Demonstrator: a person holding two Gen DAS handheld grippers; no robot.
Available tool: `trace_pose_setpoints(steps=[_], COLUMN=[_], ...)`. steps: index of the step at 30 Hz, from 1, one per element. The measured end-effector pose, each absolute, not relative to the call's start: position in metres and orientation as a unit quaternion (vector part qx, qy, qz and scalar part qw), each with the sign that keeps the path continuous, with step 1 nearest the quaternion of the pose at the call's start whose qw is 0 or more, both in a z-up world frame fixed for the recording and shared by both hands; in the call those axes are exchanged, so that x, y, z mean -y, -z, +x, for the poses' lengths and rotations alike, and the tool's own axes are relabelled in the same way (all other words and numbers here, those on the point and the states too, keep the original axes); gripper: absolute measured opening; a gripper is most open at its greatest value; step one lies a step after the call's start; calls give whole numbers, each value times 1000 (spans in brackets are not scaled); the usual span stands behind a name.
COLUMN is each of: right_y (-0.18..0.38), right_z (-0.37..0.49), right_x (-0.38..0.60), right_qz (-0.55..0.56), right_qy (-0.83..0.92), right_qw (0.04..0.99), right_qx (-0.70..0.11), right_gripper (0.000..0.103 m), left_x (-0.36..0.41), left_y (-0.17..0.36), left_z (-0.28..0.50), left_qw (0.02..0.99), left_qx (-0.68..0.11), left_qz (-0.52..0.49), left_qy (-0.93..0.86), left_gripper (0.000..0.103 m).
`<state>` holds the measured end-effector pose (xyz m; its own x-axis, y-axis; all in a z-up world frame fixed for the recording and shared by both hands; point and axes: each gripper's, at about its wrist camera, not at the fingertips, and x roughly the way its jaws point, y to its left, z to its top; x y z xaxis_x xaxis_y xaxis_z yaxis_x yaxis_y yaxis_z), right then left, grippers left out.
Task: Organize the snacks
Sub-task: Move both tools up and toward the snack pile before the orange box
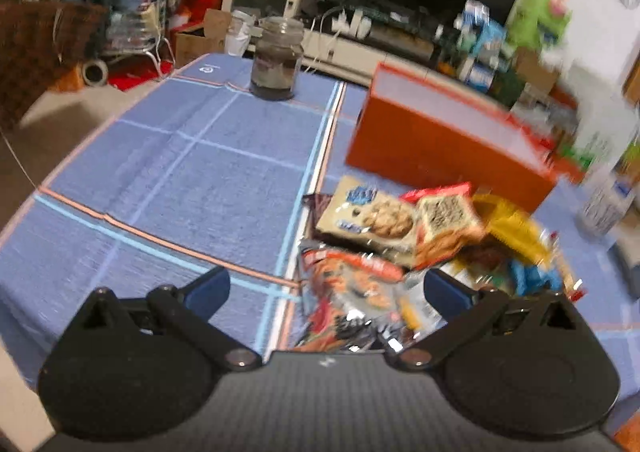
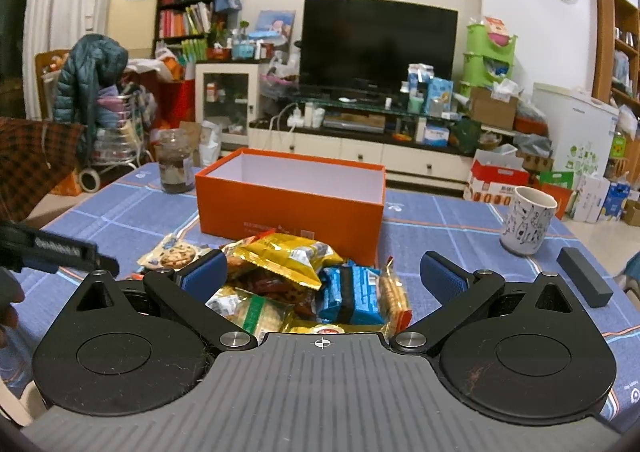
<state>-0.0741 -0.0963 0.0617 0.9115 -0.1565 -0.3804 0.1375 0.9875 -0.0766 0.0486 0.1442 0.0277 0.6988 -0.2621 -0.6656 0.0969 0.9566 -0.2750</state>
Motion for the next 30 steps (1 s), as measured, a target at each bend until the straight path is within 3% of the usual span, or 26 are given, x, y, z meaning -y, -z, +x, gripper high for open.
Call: trace_pose_setpoints(steps=[21,30], right_y=[-35,-24], right_z=[-61,-40], right_x=[97,96], right_qz=[-19,8], right_qy=[75,60], right_qw=[975,972], right_qx=[-208,-228], right_gripper=[96,96], left_x=[-132,-149], left_y=[-29,-17], left_z=[45,56], left_qw=[938,912], left_qx=[-340,-379], left_qz=[-38,-129], left_qy=[58,88], left_gripper=[102,102])
